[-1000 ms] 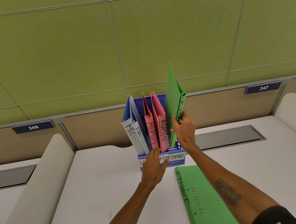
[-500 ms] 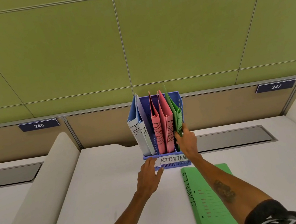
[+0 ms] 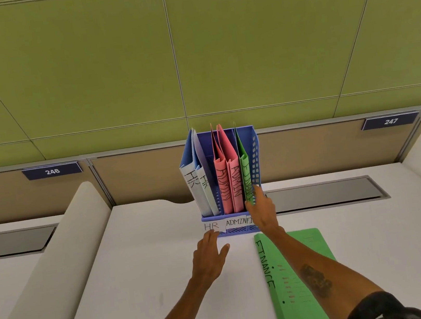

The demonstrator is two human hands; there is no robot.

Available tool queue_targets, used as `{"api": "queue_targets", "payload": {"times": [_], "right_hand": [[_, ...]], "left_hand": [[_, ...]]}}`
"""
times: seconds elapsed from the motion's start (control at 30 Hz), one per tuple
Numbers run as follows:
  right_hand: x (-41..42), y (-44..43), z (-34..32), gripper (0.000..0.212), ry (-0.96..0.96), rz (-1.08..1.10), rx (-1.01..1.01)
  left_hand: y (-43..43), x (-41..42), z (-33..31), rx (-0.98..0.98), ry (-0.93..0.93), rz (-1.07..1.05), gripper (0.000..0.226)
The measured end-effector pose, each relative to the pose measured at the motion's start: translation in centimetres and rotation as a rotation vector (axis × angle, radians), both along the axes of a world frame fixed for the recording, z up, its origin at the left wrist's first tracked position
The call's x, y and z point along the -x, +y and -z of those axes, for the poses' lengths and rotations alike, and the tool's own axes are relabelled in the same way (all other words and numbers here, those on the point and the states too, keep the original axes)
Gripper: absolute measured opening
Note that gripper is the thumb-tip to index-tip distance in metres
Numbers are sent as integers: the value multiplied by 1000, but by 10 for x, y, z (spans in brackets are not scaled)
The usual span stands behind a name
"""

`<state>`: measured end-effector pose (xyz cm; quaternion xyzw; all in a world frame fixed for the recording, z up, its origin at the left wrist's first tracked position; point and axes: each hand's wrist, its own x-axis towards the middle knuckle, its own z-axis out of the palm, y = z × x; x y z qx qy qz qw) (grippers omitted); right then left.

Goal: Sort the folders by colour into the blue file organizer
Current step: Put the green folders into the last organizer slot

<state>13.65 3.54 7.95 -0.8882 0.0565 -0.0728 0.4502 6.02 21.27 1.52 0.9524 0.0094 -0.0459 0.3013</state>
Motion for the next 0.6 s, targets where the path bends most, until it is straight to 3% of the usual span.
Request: {"api": "queue_targets", "payload": {"times": [0.13, 0.27, 0.6], "right_hand": [[23, -9, 25, 49, 30, -15, 23], [53, -28, 52, 41, 29, 18, 18], [124, -115, 104, 50, 199, 257, 162]], "left_hand": [[-10, 12, 10, -5, -5, 34, 54], [-24, 26, 18, -9, 18, 57, 53], [-68, 69, 41, 10, 81, 123, 53]]}}
